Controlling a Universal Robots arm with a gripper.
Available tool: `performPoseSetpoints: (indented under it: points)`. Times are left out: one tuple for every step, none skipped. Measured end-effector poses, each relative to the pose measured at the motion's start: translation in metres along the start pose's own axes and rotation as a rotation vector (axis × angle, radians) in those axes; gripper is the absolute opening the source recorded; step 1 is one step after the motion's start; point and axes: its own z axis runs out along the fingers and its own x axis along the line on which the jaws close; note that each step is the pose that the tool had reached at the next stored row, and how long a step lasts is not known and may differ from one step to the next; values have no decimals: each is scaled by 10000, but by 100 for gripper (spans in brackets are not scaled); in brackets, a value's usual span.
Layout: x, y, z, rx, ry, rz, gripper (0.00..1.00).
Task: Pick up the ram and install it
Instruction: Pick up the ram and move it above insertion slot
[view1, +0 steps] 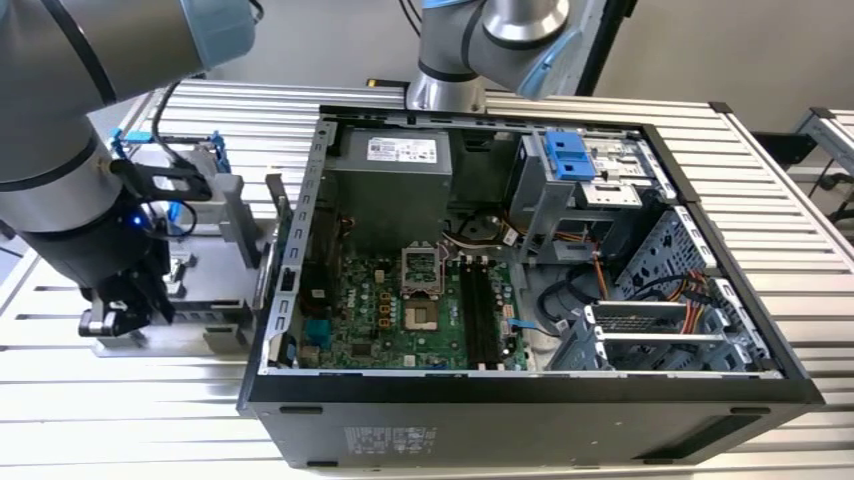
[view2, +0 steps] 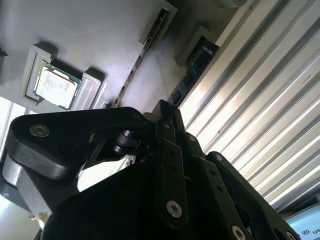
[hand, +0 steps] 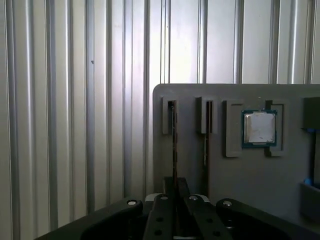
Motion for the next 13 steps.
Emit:
performPoseSetpoints:
  points:
    - [0,0,-13,0,0,0,0]
    - [-1,0,-27,1,-1,0,0]
    - [-2,0,-45,1,-1,0,0]
    - [-2,1,-67,1,-1,0,0]
    - [-3,1,-90,1,-1,0,0]
    - [-4,1,-112,0,0,0,0]
    - [-5,2,-135,0,0,0,0]
    - [-6,2,-157,0,0,0,0]
    - [-7,2,-181,1,-1,0,0]
    - [-8,2,-205,1,0,0,0]
    - [-8,3,-230,0,0,0,0]
    - [-9,3,-256,0,1,0,0]
    - [-10,3,-281,0,0,0,0]
